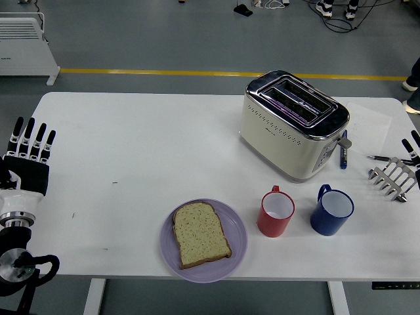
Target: Push plate across desktop,pick up the break from the machine,place the break in the plate
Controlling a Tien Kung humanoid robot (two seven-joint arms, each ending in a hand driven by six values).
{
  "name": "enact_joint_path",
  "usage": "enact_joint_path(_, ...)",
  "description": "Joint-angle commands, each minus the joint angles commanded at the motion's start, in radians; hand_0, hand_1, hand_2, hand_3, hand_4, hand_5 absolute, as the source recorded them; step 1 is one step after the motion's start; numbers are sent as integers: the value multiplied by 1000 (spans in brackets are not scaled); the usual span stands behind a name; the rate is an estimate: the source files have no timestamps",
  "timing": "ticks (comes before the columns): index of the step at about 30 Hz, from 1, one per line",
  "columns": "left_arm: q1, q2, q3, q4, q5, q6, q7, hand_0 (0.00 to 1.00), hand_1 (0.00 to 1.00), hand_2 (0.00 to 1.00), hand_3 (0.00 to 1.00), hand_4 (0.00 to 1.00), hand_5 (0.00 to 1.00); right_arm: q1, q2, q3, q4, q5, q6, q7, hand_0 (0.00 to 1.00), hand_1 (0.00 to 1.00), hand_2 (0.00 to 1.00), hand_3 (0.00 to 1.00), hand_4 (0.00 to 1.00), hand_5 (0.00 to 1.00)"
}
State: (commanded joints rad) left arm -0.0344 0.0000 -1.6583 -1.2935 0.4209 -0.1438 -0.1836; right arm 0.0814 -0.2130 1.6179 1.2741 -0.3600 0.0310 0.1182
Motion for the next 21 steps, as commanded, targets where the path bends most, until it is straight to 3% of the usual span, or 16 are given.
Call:
enact_joint_path(6, 4, 0, 14, 5, 54, 24, 60, 808, 809, 835, 740, 546, 998, 6, 0, 16, -3, -33, 41, -20, 781, 767, 782, 760, 507, 492)
enact_joint_path(21, 20, 0, 10, -1, 65, 27, 63, 806, 807, 833, 741, 545, 998, 16, 3, 26, -31, -38, 34, -20, 780, 762, 779, 754, 506, 489)
